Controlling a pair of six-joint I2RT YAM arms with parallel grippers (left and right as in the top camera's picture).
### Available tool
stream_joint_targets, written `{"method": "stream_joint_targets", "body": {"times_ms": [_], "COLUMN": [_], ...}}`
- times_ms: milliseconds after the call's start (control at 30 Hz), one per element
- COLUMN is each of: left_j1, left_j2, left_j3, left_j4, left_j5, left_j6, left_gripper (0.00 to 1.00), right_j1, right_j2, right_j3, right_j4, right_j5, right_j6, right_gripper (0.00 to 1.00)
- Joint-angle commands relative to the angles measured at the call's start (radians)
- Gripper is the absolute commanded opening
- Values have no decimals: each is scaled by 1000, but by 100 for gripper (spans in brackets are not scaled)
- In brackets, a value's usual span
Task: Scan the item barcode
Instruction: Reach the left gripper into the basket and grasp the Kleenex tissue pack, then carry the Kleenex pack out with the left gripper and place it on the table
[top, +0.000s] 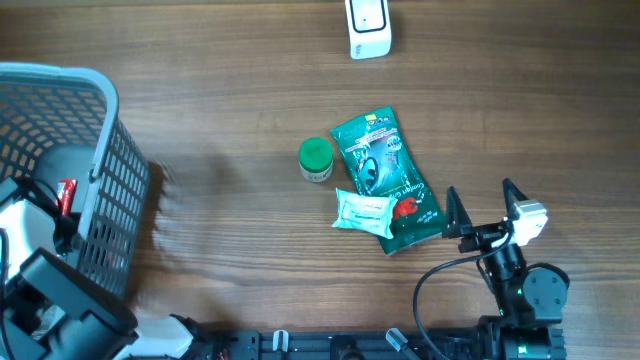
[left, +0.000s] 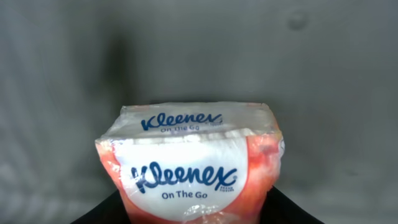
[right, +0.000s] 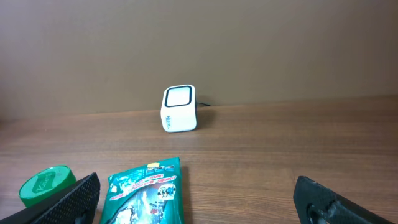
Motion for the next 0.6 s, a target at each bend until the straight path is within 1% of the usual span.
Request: {"method": "stream_joint_targets", "body": {"times_ms": [0,100,167,267,367,433,467,533,567], "left_j1": [4,4,4,-2,-46,-112,-161,-288,-377], "left_j2": [-116,-186,-227,-295,-380,-433,-452,-476,-481], "left_j3": [161,325,444,597,665,665,665,665,665], "left_j4": [-60,-134,-173,-192,-175,-166,-169,-192,-211], "left_j5": [-21,-11,21,141,296,375,388,381,368], "left_j6": [5,5,5,5,3,1,1,2,2], "left_gripper": [51,52,51,51,52,51,52,52,53], "right_j1": [5,5,5,5,5,5,5,5,5], "right_j2": [1,1,1,1,1,1,1,1,1], "right_j3": [-1,-1,-1,-1,-1,-1,-1,-1,-1], "right_j4": [3,3,3,3,3,3,3,3,3], "right_j5": [9,9,9,9,9,9,9,9,9], "right_j6": [13,13,13,13,13,13,13,13,13], "right_gripper": [100,100,100,100,100,100,100,100,100]}}
